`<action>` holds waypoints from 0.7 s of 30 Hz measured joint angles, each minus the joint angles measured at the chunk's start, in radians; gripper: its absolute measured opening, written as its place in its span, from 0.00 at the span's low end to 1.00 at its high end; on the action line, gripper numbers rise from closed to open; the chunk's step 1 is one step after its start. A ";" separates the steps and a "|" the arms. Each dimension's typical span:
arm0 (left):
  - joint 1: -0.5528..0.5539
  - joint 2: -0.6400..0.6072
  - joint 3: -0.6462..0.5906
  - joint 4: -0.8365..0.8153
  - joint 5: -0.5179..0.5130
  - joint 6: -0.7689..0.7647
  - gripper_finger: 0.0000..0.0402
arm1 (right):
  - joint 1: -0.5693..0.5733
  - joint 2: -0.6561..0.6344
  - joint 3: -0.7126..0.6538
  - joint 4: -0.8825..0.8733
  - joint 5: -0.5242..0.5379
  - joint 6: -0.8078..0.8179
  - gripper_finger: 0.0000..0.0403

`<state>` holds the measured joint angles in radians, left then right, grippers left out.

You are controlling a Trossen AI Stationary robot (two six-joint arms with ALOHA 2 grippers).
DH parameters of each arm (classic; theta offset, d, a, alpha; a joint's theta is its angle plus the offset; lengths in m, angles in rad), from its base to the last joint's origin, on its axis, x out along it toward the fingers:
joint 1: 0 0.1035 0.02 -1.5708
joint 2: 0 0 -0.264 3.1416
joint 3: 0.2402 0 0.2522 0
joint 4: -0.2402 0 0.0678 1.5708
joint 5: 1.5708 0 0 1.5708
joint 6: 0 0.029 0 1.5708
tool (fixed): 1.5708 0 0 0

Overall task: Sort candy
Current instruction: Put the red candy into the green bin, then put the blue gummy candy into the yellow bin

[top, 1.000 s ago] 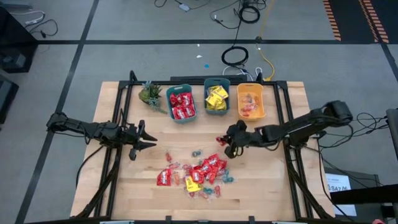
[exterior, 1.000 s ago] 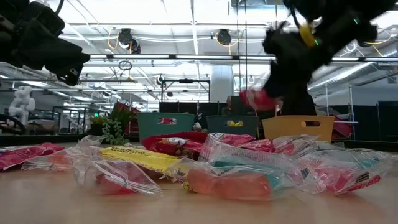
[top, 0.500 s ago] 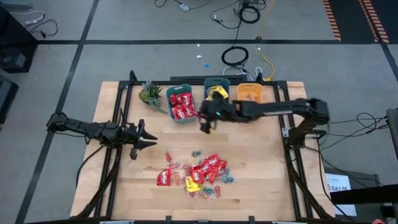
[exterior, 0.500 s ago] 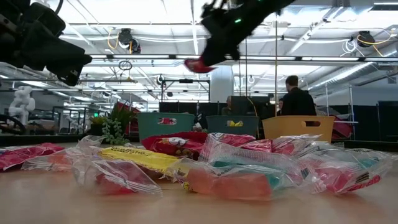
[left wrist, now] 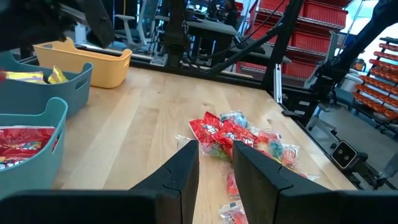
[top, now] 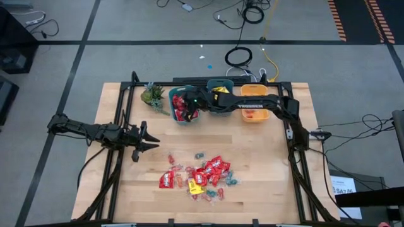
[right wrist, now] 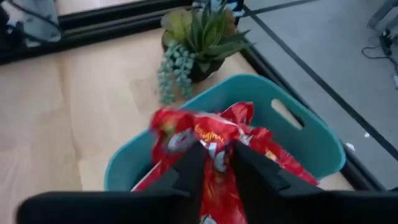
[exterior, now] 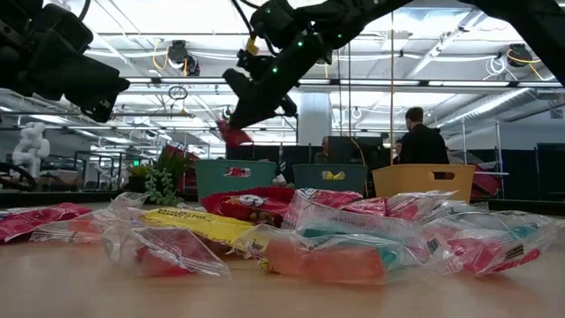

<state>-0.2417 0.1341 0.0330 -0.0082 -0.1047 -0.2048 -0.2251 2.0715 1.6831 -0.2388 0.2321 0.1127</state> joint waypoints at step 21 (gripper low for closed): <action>-0.001 0.000 0.000 -0.001 0.003 0.001 0.27 | -0.010 0.004 0.018 0.001 0.002 -0.053 0.53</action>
<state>-0.2424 0.1343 0.0330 -0.0090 -0.1017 -0.2039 -0.2356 2.0758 1.7008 -0.2382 0.2337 0.0593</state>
